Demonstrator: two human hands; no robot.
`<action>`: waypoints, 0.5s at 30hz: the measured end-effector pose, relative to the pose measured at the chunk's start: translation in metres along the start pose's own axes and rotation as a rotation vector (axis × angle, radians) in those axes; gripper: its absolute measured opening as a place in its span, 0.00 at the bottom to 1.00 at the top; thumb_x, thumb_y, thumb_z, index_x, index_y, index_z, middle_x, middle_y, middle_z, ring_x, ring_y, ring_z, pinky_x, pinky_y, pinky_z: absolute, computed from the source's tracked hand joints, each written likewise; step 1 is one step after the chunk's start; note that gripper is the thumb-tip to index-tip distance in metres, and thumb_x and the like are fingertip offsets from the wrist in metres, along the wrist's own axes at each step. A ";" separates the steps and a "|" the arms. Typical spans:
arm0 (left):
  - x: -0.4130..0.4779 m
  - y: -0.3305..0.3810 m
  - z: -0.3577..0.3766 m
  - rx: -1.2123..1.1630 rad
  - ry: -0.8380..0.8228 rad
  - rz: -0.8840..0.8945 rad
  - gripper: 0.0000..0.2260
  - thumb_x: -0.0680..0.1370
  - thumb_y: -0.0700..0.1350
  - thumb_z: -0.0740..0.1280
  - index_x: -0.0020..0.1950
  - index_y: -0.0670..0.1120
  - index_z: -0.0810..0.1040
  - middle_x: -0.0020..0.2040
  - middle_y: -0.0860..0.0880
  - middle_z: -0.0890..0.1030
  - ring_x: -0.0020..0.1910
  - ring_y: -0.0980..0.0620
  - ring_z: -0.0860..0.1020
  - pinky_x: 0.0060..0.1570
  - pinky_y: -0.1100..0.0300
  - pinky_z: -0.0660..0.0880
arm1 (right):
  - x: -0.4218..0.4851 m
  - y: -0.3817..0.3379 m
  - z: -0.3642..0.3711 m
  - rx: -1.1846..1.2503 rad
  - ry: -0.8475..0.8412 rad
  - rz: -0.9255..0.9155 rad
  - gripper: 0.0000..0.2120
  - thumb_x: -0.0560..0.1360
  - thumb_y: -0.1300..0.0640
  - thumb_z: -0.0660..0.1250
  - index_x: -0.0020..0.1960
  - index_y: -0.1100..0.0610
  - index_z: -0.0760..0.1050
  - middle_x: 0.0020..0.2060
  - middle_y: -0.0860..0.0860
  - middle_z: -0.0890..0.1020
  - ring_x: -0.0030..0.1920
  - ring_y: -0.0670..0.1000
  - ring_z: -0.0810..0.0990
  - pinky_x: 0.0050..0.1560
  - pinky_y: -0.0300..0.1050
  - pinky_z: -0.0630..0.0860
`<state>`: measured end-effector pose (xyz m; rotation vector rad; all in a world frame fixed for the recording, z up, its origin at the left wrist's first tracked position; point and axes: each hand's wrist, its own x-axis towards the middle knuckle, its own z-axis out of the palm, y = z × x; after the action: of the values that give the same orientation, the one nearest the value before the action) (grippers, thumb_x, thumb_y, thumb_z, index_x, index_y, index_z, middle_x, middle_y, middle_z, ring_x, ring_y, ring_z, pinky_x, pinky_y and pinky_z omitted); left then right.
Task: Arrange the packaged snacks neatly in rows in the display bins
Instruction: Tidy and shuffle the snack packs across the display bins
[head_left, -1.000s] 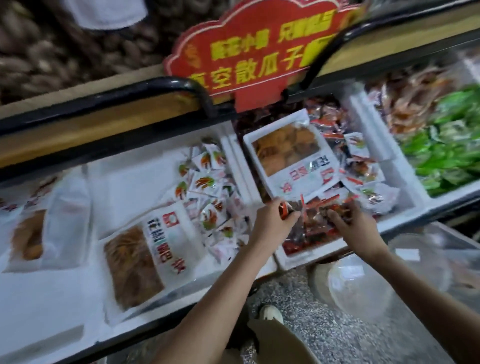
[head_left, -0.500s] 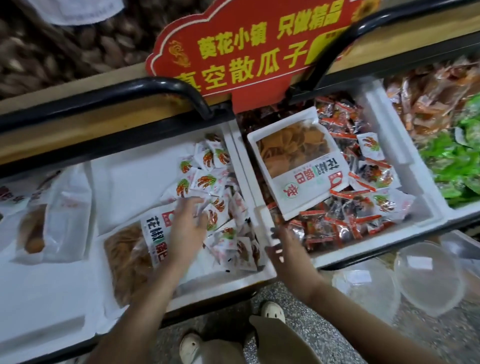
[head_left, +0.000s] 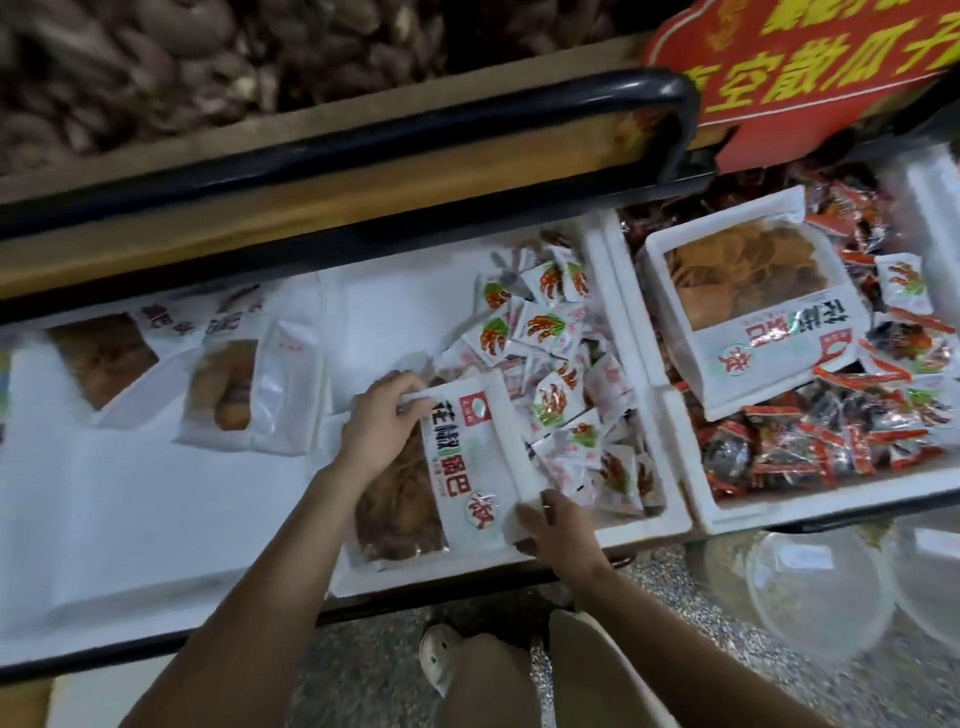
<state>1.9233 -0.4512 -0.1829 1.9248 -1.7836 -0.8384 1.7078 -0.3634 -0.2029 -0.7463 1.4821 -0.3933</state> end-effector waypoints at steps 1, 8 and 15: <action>-0.004 0.000 -0.005 -0.024 0.034 0.027 0.12 0.76 0.41 0.68 0.38 0.53 0.69 0.37 0.56 0.72 0.41 0.48 0.75 0.43 0.52 0.71 | -0.006 0.000 0.002 0.020 0.022 -0.045 0.04 0.78 0.60 0.62 0.47 0.61 0.71 0.47 0.59 0.78 0.45 0.56 0.79 0.38 0.41 0.80; -0.062 0.005 -0.059 -0.170 0.257 0.289 0.09 0.75 0.45 0.66 0.39 0.41 0.74 0.37 0.59 0.70 0.39 0.56 0.71 0.40 0.61 0.67 | -0.056 -0.010 0.025 -0.093 0.281 -0.420 0.13 0.73 0.45 0.65 0.46 0.55 0.74 0.35 0.57 0.82 0.38 0.56 0.81 0.39 0.57 0.77; -0.126 -0.015 -0.124 -0.134 0.552 0.332 0.04 0.77 0.47 0.62 0.42 0.52 0.69 0.42 0.57 0.70 0.42 0.53 0.72 0.41 0.47 0.73 | -0.085 -0.036 0.092 -0.095 0.255 -0.636 0.07 0.76 0.59 0.66 0.41 0.52 0.72 0.31 0.46 0.82 0.31 0.40 0.79 0.28 0.31 0.70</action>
<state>2.0139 -0.3391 -0.0793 1.5184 -1.5868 -0.2652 1.7973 -0.3140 -0.1225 -1.2829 1.4805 -0.9298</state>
